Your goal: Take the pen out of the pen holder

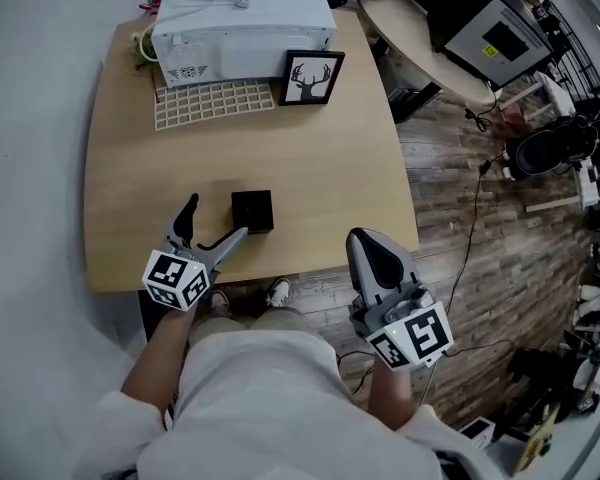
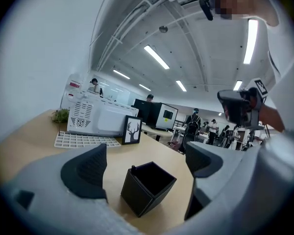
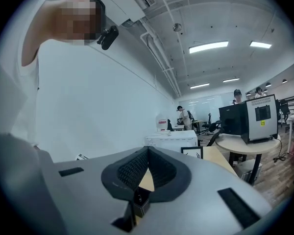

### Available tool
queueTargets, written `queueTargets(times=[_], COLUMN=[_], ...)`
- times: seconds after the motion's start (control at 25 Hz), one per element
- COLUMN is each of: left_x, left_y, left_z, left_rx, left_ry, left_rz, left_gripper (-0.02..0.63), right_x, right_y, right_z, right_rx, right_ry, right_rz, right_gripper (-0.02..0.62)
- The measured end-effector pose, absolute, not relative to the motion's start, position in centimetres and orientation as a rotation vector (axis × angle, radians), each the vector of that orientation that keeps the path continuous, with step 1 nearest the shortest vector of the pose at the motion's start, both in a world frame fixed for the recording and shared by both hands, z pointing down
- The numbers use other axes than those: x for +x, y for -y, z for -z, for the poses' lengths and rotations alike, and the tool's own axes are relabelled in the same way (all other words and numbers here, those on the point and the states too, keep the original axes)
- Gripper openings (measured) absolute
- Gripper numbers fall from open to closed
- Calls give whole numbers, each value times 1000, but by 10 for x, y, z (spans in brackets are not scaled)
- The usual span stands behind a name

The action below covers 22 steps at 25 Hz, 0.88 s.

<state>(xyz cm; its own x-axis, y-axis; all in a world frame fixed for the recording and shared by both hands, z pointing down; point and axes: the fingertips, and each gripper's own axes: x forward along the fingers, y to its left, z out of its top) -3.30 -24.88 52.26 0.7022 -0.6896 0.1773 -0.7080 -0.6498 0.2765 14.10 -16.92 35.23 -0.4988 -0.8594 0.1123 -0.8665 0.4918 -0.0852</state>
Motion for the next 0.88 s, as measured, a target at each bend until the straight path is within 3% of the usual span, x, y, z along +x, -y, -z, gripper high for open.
queueTargets(times=[0.16,0.88], left_x=[-17,4], left_y=[258,287], left_z=[-553,-607], left_rx=[2559,2492], left_ry=[1062,1185], left_rz=[-168,-432], left_gripper=[507,282], right_x=[153,180], right_y=[175,181], right_z=[-356,-361], right_rx=[1524,1415], right_ry=[2665,2744], right_rz=[-210,-209], right_gripper=[2,3])
